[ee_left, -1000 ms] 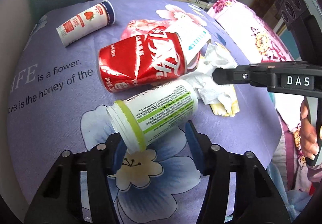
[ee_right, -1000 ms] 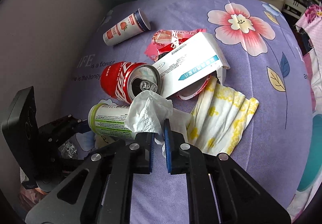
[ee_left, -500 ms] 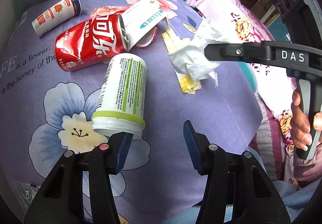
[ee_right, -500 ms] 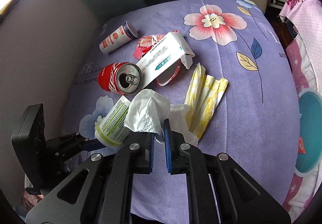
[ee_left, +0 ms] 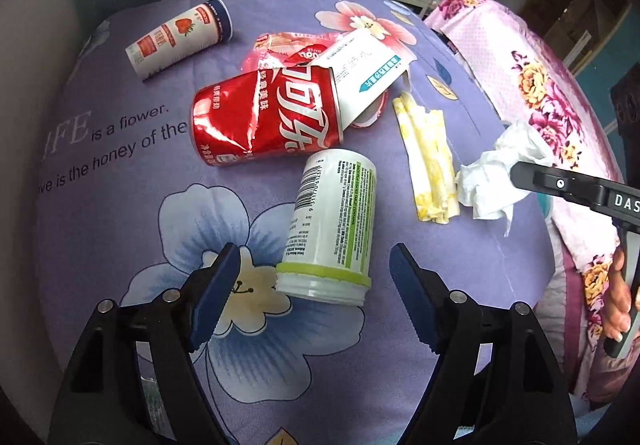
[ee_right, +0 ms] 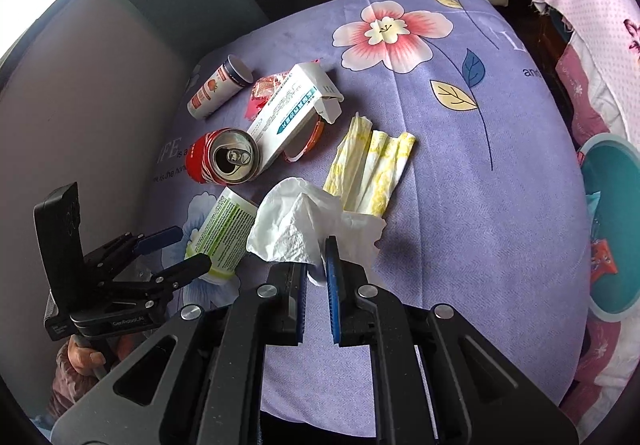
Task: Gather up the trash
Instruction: 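Grasp the white-green plastic bottle with left tool while right tool lifts the tissue, then carry the bottle in left tool and tissue in right tool over the bin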
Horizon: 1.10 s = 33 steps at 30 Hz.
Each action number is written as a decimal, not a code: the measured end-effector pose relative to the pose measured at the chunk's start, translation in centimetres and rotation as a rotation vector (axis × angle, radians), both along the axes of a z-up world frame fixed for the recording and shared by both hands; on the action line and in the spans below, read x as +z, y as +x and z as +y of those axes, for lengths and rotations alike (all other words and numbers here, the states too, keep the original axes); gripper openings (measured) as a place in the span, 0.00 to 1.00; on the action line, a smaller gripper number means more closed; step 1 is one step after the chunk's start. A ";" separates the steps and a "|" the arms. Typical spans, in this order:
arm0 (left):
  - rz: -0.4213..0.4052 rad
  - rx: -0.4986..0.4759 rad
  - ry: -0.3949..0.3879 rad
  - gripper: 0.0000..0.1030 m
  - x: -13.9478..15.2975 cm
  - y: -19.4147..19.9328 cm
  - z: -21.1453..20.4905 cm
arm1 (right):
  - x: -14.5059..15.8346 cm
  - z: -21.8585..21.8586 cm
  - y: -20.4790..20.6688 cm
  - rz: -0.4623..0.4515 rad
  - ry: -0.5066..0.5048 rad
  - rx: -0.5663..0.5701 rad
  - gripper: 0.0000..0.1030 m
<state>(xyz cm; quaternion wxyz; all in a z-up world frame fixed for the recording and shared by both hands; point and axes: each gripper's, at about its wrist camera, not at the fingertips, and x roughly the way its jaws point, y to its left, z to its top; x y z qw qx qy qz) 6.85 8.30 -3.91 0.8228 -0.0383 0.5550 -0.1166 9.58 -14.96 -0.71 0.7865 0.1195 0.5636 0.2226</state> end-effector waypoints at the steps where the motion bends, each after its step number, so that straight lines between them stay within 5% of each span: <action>1: 0.009 -0.012 0.011 0.77 -0.4 0.4 -0.4 | 0.0 -0.3 0.0 0.000 0.000 -0.006 0.09; 9: 0.079 -0.032 0.120 0.76 -3.7 2.2 -3.1 | -0.4 -3.8 0.1 0.006 0.022 -0.072 0.09; 13: 0.049 -0.018 0.190 0.50 -3.3 1.9 -3.9 | -1.0 -5.0 0.3 0.015 0.033 -0.097 0.08; 21: 0.012 0.016 0.101 0.50 -0.8 0.4 -5.2 | -2.0 -7.0 0.1 0.026 0.059 -0.132 0.09; 33: -0.030 -0.131 0.056 0.50 2.0 1.2 -13.6 | -1.3 -13.3 -0.2 -0.016 0.132 -0.258 0.09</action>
